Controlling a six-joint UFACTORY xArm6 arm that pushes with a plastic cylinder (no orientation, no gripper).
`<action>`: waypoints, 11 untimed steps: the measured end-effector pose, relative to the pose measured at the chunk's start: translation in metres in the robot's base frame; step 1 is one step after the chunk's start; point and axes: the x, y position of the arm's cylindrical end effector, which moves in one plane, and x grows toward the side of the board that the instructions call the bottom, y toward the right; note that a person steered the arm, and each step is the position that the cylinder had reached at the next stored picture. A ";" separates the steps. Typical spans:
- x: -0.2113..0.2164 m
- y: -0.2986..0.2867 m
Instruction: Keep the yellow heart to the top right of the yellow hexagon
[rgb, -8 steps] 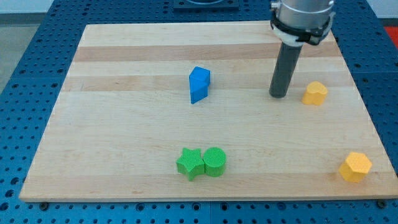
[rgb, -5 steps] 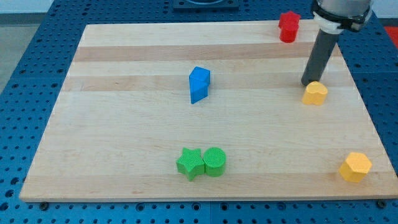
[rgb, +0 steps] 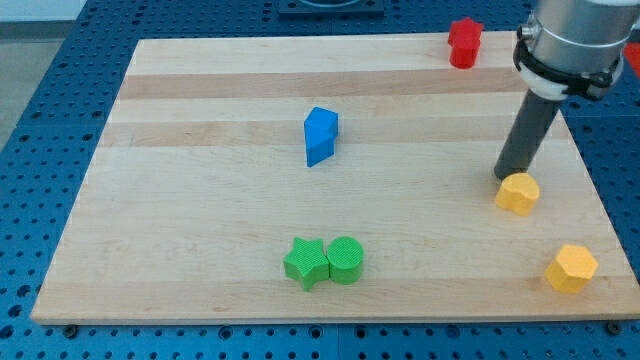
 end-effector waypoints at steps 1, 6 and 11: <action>0.016 0.000; 0.047 0.000; 0.059 0.002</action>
